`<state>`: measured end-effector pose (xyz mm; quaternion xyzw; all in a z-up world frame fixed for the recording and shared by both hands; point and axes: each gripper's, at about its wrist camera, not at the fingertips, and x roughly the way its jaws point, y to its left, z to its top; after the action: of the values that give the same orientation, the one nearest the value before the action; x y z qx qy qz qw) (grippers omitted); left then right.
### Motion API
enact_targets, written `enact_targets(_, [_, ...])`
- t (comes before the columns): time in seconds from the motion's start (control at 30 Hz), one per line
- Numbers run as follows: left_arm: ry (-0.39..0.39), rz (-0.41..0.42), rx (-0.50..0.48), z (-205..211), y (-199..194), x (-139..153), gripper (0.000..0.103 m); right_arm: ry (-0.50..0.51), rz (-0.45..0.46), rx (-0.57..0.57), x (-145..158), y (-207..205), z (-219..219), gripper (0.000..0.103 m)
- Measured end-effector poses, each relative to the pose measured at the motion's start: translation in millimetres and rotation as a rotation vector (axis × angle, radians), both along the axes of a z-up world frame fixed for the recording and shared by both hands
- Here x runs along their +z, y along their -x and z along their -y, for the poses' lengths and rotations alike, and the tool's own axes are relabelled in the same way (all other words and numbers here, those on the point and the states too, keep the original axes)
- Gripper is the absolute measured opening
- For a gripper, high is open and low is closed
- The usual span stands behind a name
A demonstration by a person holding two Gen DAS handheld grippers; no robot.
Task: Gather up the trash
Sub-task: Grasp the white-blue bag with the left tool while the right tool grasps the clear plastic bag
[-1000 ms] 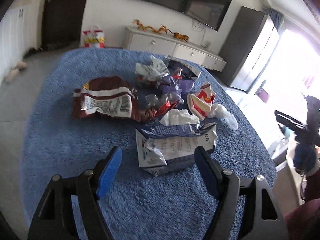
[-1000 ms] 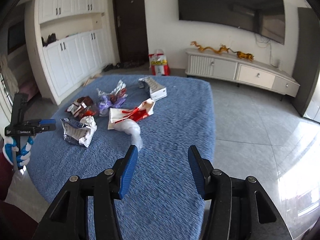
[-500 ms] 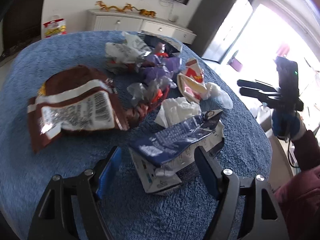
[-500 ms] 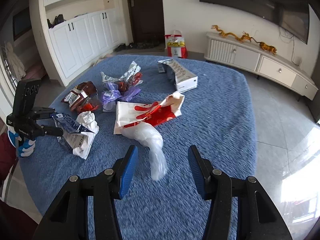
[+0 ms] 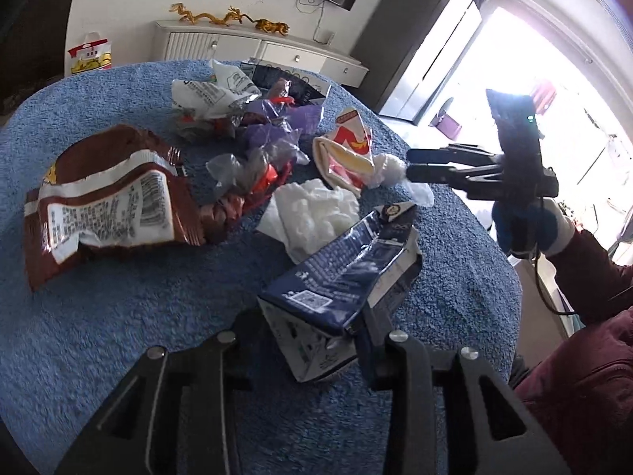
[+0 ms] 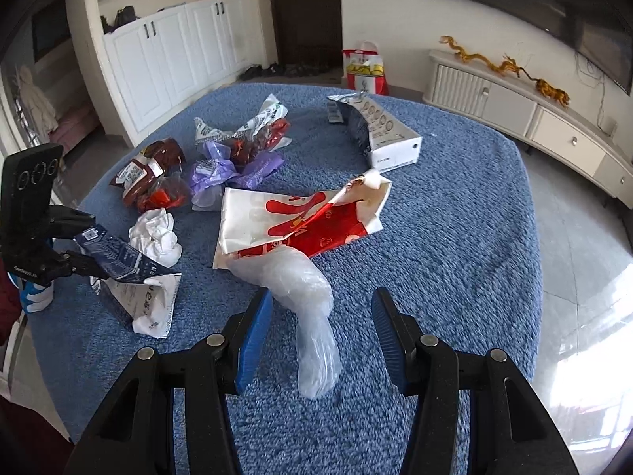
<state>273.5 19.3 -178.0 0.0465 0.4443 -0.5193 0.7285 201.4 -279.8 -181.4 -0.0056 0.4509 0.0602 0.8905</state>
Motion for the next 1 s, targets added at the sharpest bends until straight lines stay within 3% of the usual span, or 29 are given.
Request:
enact_targets(0.27, [0.031, 0.016, 0.086, -7, 29, 7, 0.027, 0.005, -0.032, 0.038, -14, -11, -8, 0.049])
enact_targets(0.37, [0.049, -0.004, 0.128, -12, 38, 10, 0.027, -0.002, -0.032, 0.039, -15, -5, -9, 0.027])
enact_targets(0.5, [0.074, -0.015, 0.174, -21, 49, 14, 0.026, -0.007, -0.021, 0.036, -10, 12, -8, 0.022])
enact_targets(0.53, [0.080, -0.012, 0.189, -25, 53, 17, 0.026, -0.006, -0.015, 0.034, -7, 17, -8, 0.017])
enact_targets(1.0, [0.154, 0.037, 0.335, -51, 93, 52, 0.026, -0.039, 0.104, -0.022, 33, 102, 7, 0.015])
